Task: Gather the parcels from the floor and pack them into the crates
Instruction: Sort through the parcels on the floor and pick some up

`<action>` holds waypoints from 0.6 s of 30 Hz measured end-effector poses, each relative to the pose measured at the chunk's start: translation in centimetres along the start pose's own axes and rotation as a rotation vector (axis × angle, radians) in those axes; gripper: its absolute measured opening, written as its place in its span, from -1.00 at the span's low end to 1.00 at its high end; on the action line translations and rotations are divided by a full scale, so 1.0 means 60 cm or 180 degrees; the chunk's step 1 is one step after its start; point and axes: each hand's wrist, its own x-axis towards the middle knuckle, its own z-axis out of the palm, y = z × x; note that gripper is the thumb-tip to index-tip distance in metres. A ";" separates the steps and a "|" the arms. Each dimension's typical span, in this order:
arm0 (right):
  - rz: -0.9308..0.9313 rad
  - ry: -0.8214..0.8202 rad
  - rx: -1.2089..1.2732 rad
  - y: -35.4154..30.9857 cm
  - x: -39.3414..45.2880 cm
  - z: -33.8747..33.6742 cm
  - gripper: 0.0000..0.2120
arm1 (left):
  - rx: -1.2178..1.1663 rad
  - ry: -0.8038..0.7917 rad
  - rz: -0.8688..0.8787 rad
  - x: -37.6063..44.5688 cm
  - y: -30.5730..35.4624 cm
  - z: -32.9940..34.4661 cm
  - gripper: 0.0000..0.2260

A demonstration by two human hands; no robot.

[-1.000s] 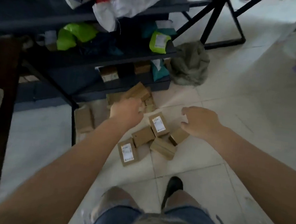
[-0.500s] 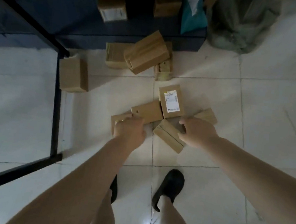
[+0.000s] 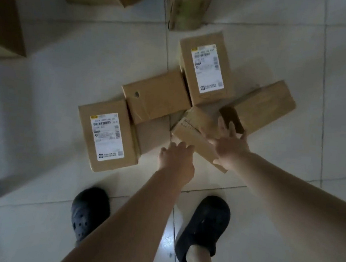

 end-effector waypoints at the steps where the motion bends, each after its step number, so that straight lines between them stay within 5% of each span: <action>1: -0.0008 0.0023 0.0043 0.003 0.008 0.014 0.04 | -0.0001 -0.0085 0.0073 0.008 0.004 0.021 -0.53; 9: 0.0653 0.0739 0.1447 -0.065 0.025 0.044 0.20 | -0.0502 0.0184 0.0102 0.051 -0.020 0.085 -0.29; 14: 0.0896 0.1246 0.2536 -0.172 0.054 0.022 -0.04 | -0.0699 0.0560 -0.0320 0.069 -0.094 0.068 -0.35; 18: 0.0309 0.1721 0.2664 -0.233 0.079 -0.018 -0.27 | -0.1330 0.0950 -0.0723 0.070 -0.163 0.034 -0.45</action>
